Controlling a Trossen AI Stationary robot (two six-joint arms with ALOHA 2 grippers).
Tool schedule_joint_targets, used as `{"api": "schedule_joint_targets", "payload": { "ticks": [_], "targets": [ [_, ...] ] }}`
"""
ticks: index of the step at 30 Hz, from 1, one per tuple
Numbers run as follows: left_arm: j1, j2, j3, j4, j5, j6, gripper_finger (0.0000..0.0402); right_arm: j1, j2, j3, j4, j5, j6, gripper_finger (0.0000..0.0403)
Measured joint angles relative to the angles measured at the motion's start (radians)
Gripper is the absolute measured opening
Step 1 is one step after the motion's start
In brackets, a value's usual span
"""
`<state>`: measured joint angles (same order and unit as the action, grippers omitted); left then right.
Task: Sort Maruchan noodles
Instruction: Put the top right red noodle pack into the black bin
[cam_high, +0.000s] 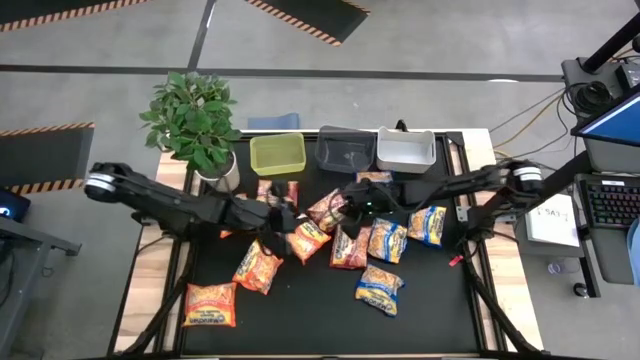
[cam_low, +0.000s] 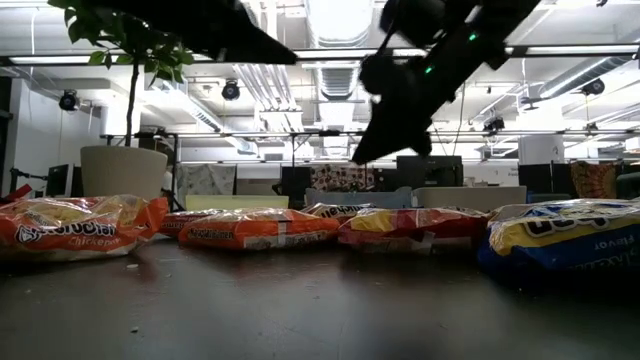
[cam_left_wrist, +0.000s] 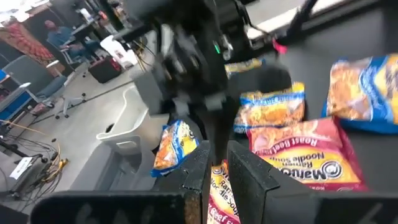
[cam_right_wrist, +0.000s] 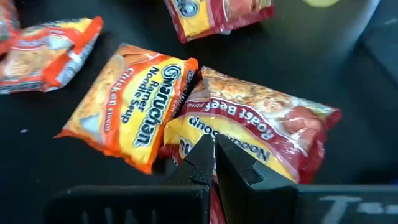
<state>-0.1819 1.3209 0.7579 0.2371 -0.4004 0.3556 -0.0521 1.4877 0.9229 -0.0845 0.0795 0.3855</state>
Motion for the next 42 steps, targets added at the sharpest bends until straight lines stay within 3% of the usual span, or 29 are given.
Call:
{"api": "schedule_joint_targets", "payload": {
  "ticks": [12, 23, 30, 34, 42],
  "targets": [
    [0.131, 0.192, 0.072, -0.055, 0.005, 0.005, 0.0037, -0.007, -0.266, -0.222, 0.023, 0.104, 0.072, 0.0009],
    [0.158, 0.193, 0.064, -0.2, 0.156, -0.009, 0.0037, -0.007, -0.288, -0.287, 0.029, 0.097, 0.259, 0.0009],
    [0.158, 0.199, 0.064, -0.224, 0.157, -0.037, 0.0037, -0.016, -0.288, -0.263, 0.026, 0.097, 0.341, 0.0013],
    [0.158, 0.201, 0.064, -0.222, 0.158, -0.057, 0.0037, -0.016, -0.286, -0.236, 0.004, 0.055, 0.385, 0.0045],
    [0.158, 0.287, 0.064, -0.157, 0.205, -0.094, 0.0037, -0.016, -0.285, -0.215, -0.016, 0.044, 0.51, 0.0175]
  ]
}}
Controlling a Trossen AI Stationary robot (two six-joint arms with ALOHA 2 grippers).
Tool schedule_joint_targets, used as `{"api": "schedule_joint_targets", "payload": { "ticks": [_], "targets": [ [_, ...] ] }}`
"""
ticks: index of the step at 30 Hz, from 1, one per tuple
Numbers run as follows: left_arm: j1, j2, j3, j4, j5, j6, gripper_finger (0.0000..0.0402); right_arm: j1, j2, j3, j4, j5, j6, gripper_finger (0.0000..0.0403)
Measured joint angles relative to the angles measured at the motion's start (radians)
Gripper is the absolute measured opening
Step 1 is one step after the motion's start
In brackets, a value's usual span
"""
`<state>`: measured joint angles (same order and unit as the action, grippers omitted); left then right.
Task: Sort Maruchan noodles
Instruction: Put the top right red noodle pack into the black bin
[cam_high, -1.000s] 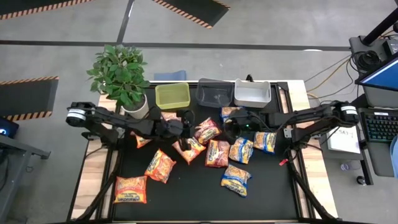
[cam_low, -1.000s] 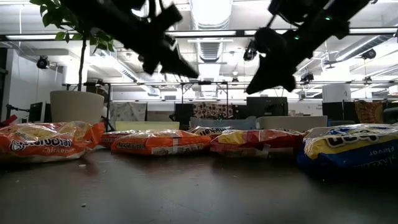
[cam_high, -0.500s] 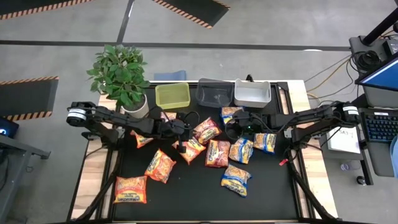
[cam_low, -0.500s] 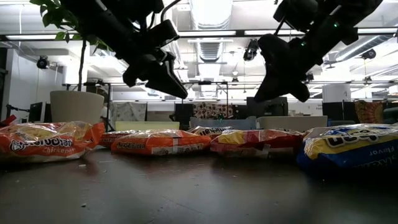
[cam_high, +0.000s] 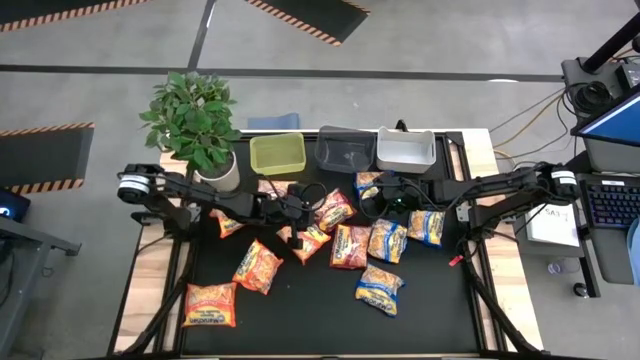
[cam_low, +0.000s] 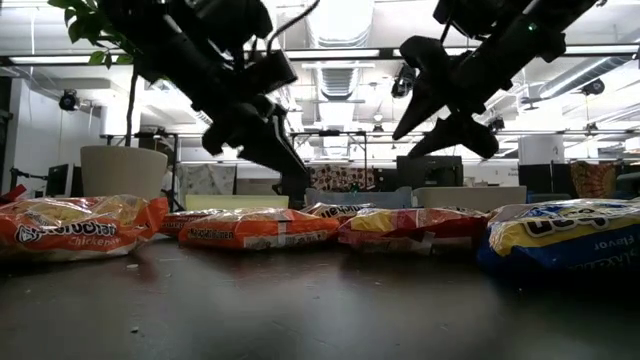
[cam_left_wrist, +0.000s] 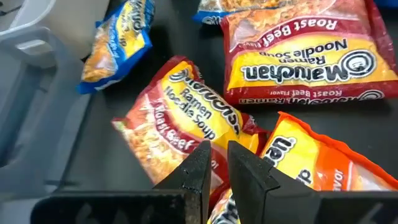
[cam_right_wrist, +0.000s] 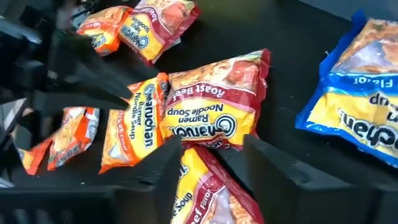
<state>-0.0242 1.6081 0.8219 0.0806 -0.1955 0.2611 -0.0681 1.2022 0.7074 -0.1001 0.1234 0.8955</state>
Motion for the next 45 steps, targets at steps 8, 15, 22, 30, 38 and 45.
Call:
{"api": "schedule_joint_targets", "payload": {
  "ticks": [8, 15, 22, 30, 38, 45],
  "targets": [
    [0.0, 0.114, 0.0, 0.057, -0.004, 0.001, 0.0037, 0.0, 0.06, -0.005, 0.009, 0.008, 0.058, 0.0259],
    [0.012, 0.173, 0.0, 0.088, -0.005, -0.008, 0.0037, -0.025, 0.191, -0.006, 0.064, 0.008, 0.084, 0.0296],
    [0.027, 0.205, 0.004, 0.1, -0.005, -0.026, 0.0037, -0.066, 0.285, -0.006, 0.168, 0.001, 0.076, 0.0308],
    [0.034, 0.208, 0.003, 0.105, -0.005, -0.037, 0.0037, -0.085, 0.382, -0.006, 0.358, -0.015, 0.028, 0.0302],
    [0.039, 0.209, 0.002, 0.106, -0.005, -0.039, 0.0037, -0.086, 0.51, -0.004, 0.658, -0.123, 0.01, 0.0274],
    [0.039, 0.209, 0.001, 0.105, -0.005, -0.043, 0.0037, -0.085, 0.508, 0.0, 0.656, -0.134, 0.021, 0.0179]
  ]
}}
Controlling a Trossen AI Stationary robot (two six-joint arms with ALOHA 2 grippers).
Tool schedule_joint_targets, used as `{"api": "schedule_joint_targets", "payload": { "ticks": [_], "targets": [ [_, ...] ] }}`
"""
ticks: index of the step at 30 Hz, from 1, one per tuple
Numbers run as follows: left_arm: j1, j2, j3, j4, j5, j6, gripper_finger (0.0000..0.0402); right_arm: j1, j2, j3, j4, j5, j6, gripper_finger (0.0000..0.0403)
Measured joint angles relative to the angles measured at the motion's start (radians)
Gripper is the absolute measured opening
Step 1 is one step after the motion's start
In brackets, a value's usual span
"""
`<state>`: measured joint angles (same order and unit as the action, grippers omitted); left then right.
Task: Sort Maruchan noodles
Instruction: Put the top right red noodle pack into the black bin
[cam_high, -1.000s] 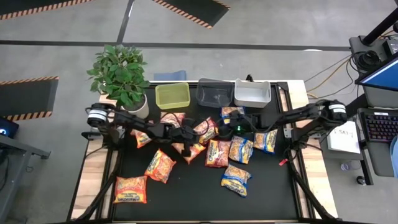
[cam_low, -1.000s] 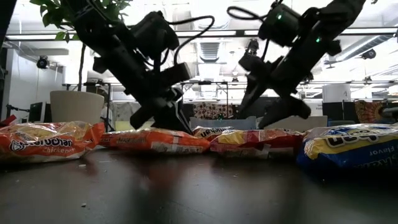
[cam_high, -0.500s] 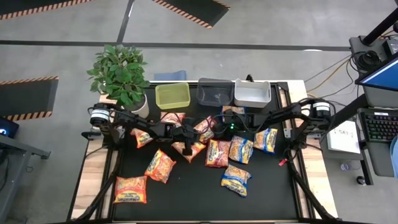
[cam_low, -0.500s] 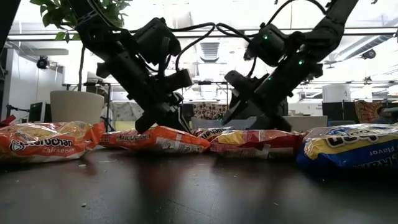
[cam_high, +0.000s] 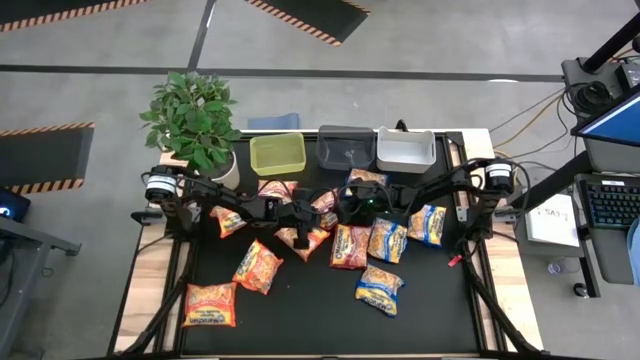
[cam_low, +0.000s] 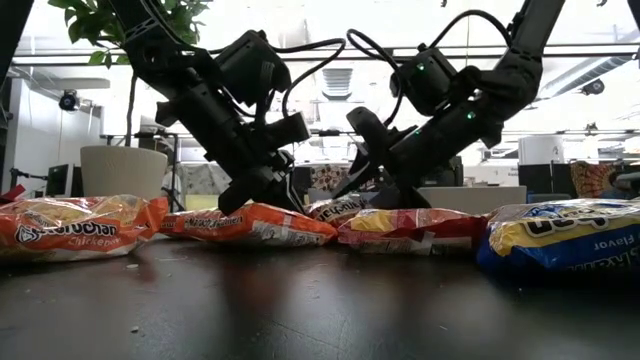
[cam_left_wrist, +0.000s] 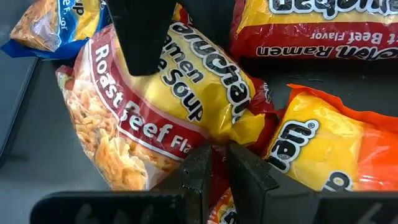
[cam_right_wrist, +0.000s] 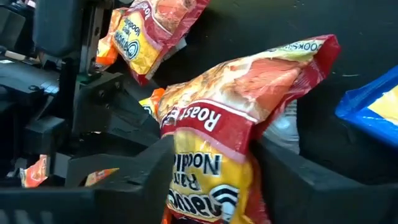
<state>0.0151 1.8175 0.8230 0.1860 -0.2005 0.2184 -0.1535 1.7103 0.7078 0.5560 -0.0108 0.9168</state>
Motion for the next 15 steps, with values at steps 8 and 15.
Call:
{"api": "schedule_joint_targets", "payload": {
  "ticks": [8, 15],
  "targets": [
    [-0.002, -0.02, -0.003, -0.027, 0.003, 0.0, 0.0037, 0.005, -0.008, 0.0, -0.001, -0.018, -0.007, 0.0028],
    [-0.001, -0.161, -0.005, -0.153, 0.001, 0.008, 0.0037, 0.017, -0.069, -0.001, -0.003, -0.02, -0.055, 0.001]
  ]
}}
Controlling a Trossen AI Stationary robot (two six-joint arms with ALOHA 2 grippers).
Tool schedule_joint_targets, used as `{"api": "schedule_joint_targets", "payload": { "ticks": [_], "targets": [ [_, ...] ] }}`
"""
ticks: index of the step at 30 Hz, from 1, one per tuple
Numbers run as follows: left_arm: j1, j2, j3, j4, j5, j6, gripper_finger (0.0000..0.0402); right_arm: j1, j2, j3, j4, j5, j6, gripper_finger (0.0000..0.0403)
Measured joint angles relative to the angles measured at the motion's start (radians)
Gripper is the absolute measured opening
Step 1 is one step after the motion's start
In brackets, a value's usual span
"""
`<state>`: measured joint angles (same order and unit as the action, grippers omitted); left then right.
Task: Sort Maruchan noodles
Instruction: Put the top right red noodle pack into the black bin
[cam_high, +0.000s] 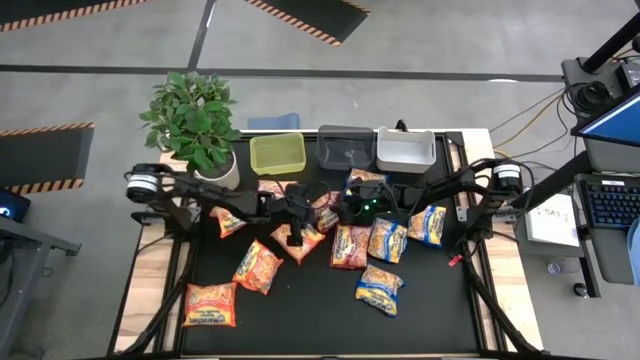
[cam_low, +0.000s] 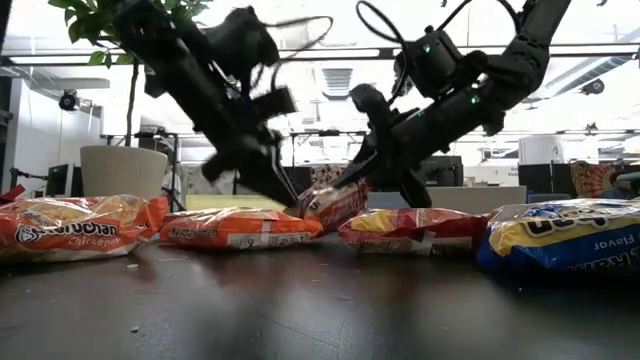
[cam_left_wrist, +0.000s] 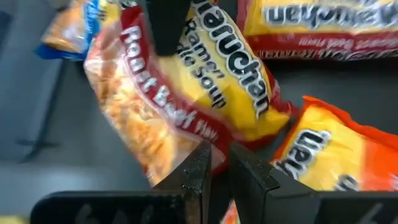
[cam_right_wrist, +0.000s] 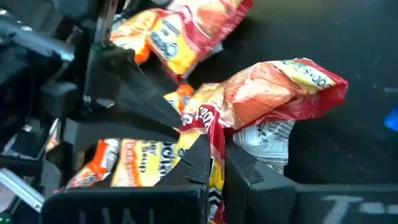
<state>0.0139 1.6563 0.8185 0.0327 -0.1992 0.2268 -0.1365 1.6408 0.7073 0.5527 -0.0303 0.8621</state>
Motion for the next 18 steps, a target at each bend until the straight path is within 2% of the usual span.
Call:
{"api": "schedule_joint_targets", "payload": {
  "ticks": [4, 10, 14, 18],
  "targets": [
    [0.0, -0.11, 0.0, -0.049, 0.0, 0.01, 0.0037, 0.003, -0.054, -0.001, -0.001, 0.014, -0.028, 0.0009],
    [0.0, -0.297, -0.015, -0.056, 0.0, 0.054, 0.0037, 0.009, -0.167, -0.001, -0.065, 0.089, -0.086, 0.0009],
    [0.0, -0.407, -0.024, -0.039, -0.001, 0.088, 0.0037, 0.006, -0.254, 0.021, -0.169, 0.17, -0.148, 0.0009],
    [0.002, -0.487, -0.03, -0.006, -0.008, 0.139, 0.0037, -0.009, -0.332, 0.093, -0.353, 0.269, -0.221, 0.0009]
  ]
}}
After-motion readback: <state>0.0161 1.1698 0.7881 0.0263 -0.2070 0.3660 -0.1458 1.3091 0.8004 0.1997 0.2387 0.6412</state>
